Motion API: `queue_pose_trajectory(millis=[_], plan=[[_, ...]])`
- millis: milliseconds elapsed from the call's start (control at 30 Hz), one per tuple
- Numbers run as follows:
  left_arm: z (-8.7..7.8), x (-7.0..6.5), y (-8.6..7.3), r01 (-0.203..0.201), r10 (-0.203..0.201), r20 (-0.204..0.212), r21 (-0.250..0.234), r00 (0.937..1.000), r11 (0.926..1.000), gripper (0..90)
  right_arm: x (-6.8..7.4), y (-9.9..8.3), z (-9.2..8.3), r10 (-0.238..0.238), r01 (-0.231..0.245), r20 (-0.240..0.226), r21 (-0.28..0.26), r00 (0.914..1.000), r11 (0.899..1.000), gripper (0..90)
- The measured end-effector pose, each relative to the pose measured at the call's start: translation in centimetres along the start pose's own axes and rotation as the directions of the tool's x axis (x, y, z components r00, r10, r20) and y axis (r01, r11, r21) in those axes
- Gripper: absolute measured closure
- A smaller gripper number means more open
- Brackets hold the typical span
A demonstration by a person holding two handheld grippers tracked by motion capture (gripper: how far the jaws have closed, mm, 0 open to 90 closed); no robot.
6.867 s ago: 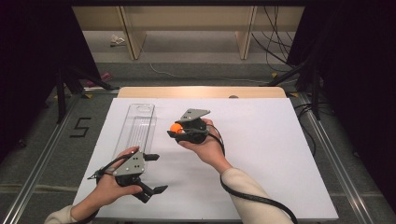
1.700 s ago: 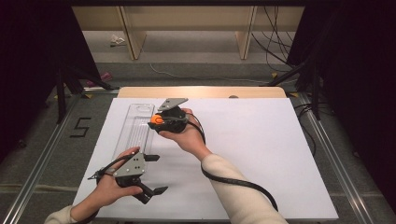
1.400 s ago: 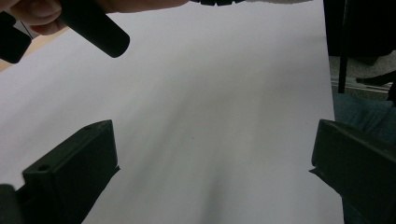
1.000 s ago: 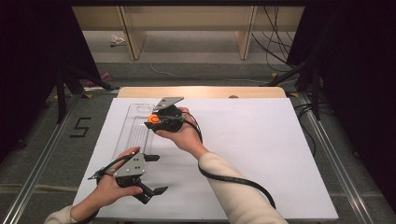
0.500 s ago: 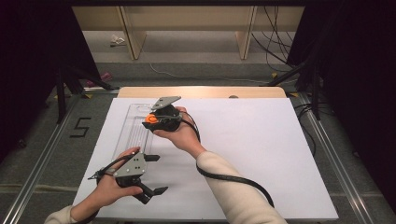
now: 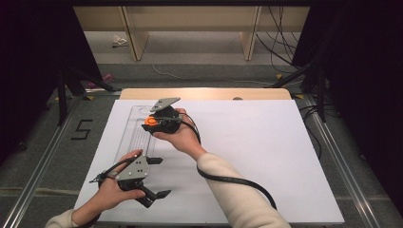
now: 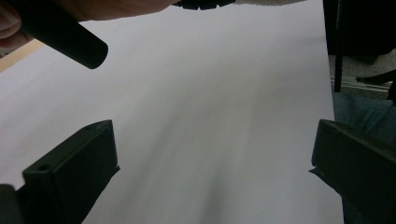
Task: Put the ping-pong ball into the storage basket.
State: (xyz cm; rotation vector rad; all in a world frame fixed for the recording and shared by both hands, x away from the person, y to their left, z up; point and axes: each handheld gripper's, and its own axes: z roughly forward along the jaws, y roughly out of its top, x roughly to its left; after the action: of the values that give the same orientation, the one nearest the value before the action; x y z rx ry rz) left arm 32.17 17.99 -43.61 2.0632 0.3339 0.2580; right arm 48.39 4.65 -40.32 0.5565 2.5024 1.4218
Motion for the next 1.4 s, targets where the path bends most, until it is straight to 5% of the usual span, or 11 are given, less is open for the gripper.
queue_pose_trajectory(millis=[1400], plan=[[0.0,-0.1,0.0,-0.006,0.006,0.001,0.004,1.0,1.0,0.0,0.5,0.7,1.8,-0.005,0.005,-0.026,0.016,0.9997,1.0,51.6]])
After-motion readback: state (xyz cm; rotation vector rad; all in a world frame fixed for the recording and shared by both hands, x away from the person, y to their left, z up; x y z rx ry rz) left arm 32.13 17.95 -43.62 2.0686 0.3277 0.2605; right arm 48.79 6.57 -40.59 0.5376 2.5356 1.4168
